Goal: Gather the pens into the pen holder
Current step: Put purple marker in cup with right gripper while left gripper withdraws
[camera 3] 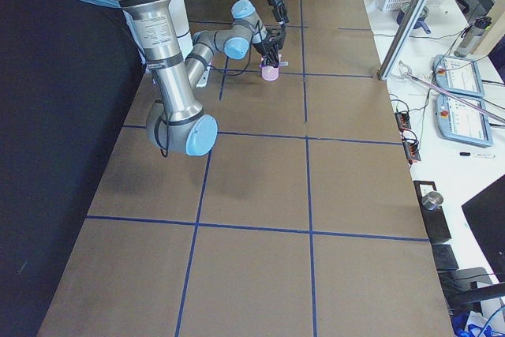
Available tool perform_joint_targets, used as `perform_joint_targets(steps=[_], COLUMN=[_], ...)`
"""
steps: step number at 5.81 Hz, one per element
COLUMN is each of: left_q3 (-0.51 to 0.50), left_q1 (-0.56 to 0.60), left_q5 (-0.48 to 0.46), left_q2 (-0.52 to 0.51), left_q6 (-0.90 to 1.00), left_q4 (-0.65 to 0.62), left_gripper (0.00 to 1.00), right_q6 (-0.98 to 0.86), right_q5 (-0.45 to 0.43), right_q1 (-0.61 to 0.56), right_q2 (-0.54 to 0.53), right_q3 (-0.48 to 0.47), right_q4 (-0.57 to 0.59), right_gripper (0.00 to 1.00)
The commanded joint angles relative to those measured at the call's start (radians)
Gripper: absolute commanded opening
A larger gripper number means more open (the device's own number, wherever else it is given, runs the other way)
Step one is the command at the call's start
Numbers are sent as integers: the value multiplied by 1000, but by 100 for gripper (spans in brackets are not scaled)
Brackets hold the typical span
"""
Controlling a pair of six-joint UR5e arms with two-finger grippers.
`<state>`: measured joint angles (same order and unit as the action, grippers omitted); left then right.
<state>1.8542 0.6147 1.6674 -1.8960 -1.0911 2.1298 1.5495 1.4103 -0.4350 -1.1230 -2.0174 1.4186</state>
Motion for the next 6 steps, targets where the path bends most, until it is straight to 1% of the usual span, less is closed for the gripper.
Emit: perform_joint_targets(steps=[1,2,3,4,5,6], left_q3=[3,52,92,89,91,89], left_q1=[92,95,94,89,86,85], left_q5=[144,147,147,149,150,150], left_q2=[8,9,2,0,-3,-2], left_q6=[16,102,105,106,106,108], left_q4=[-177,-303,-392,-396,-410,-412], left_gripper=[88,90,90,93,94,96], right_q6=[61,139,142,141,141,142], right_q5=[-314,-471,-576,-678,-715,-787], right_q1=[125,180,212,231,240,269], right_q2=[54,96,113,118,118,120], right_q3=[-7,52,90,135,147,182], right_q4=[36,36,36,36,36,28], right_gripper=[0,0,0,0,0,0])
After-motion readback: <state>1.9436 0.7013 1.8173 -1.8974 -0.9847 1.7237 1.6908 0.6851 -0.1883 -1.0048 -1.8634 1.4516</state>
